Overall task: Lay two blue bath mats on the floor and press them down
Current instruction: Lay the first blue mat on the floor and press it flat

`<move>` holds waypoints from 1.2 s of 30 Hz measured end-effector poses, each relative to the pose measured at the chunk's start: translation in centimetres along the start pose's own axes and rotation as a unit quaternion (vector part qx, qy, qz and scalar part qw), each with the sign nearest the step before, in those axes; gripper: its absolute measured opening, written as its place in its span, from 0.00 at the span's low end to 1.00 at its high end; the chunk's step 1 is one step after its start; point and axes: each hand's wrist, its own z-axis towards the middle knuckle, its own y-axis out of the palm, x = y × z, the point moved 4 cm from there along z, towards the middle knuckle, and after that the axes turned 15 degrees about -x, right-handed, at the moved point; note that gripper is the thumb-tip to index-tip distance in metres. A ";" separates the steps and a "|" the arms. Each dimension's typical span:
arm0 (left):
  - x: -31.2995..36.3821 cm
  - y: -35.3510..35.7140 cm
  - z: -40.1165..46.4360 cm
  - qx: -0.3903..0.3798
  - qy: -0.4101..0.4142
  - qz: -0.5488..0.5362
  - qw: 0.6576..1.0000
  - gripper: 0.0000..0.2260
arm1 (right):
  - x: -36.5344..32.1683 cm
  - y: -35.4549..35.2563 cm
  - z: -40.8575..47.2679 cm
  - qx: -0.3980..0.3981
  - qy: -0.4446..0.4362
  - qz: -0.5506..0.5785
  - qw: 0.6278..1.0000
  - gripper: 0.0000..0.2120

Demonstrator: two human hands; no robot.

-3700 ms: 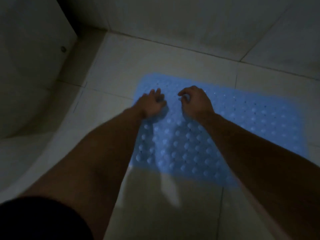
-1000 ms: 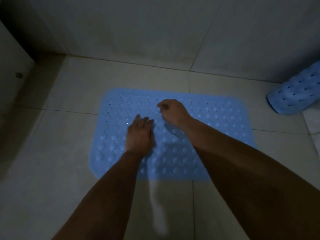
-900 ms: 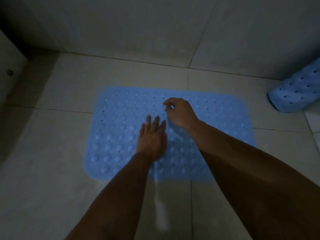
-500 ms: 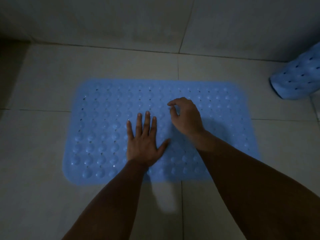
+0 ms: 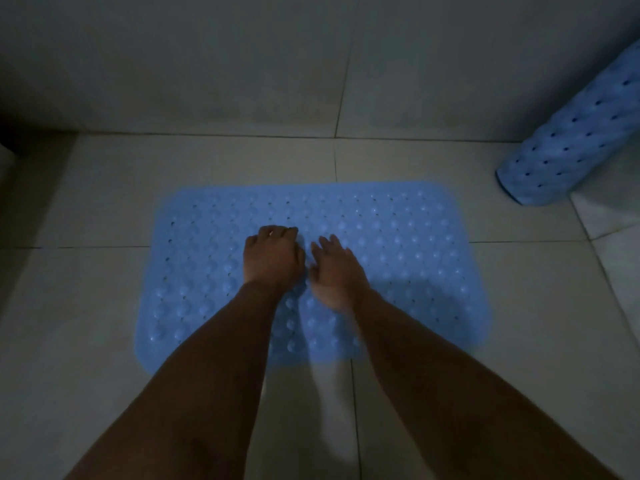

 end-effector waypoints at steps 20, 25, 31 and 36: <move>-0.5 2.6 -0.8 0.098 -0.053 -0.095 0.989 0.25 | 2.8 -5.0 1.1 -0.064 -0.039 0.161 0.984 0.17; 8.7 4.5 0.6 0.015 0.090 -0.066 0.994 0.28 | 8.7 -9.8 -0.5 0.084 0.008 0.153 0.985 0.13; 14.3 10.4 0.3 -0.040 0.165 0.051 0.984 0.35 | 14.9 -8.3 -1.8 0.183 0.017 0.155 0.971 0.14; 14.5 10.5 0.6 -0.016 0.163 0.066 0.984 0.39 | 16.9 -6.0 -1.8 0.274 0.003 0.123 0.954 0.13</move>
